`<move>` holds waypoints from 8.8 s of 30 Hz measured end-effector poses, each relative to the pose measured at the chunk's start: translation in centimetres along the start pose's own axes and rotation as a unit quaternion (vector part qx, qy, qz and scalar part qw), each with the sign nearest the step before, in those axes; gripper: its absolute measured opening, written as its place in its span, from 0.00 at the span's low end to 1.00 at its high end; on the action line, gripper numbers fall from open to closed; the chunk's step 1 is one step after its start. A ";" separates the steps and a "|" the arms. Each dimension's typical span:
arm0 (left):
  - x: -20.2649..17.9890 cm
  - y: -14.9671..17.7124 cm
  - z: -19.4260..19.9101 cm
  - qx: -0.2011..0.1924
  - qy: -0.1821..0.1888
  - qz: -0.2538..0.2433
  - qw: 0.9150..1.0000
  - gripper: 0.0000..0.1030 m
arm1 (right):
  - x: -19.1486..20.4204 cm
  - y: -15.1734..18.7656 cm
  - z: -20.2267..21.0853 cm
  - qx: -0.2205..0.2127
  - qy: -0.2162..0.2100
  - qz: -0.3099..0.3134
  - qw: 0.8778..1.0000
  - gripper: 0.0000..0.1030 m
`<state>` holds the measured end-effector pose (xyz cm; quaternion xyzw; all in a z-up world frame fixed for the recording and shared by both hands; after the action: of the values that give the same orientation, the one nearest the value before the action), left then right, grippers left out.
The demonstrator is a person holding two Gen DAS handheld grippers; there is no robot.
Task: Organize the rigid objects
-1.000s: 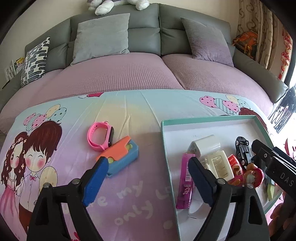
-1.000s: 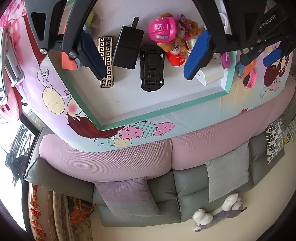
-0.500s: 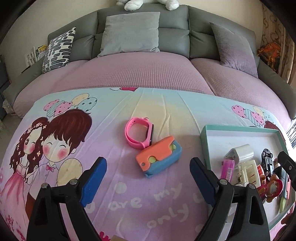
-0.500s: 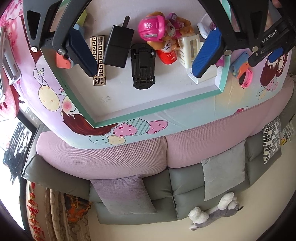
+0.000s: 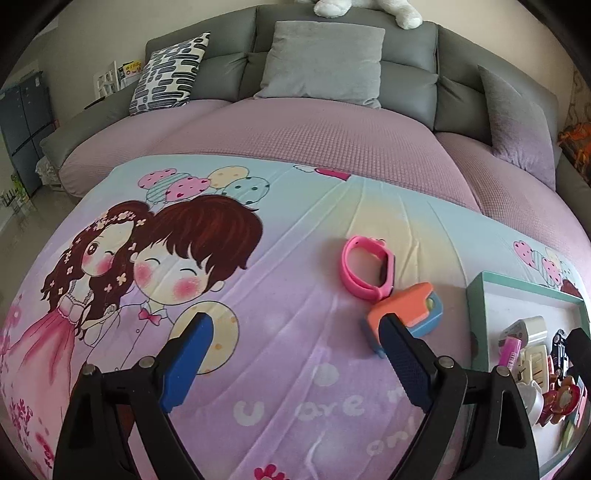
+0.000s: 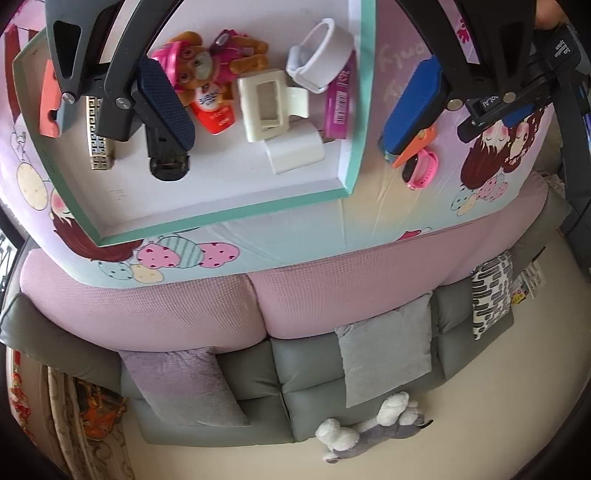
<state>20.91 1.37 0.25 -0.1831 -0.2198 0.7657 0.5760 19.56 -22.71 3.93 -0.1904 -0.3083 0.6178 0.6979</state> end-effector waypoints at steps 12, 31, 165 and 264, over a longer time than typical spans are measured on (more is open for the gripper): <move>3.7 0.6 -0.9 0.023 -0.027 0.040 0.999 0.89 | 5.0 1.5 -2.2 0.024 -0.034 0.048 0.998 1.00; 5.5 0.1 -1.3 0.015 -0.010 0.063 0.998 0.89 | 7.5 1.9 -3.4 0.043 -0.058 0.077 0.994 1.00; -10.3 6.4 7.9 -0.005 0.186 -0.124 0.975 0.05 | -5.2 6.5 4.2 0.077 0.082 0.004 0.994 0.72; -4.3 12.7 7.1 0.020 0.027 -0.100 0.994 0.96 | -8.3 11.8 6.3 0.114 0.091 -0.007 0.989 1.00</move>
<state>8.14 -6.73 -0.62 -0.1691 -0.2059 0.7037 0.6587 6.19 -29.60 -0.70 -0.1625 -0.1722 0.6238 0.7448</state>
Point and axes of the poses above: each gripper's, at about its wrist camera, not at the fingertips, and z roughly against the way its jaws point, x to its left, y to its underside, the point moved 8 cm from there along -z, roughly the way its jaws point, and after that the axes turned 6 degrees about x, right-handed, at the moved point
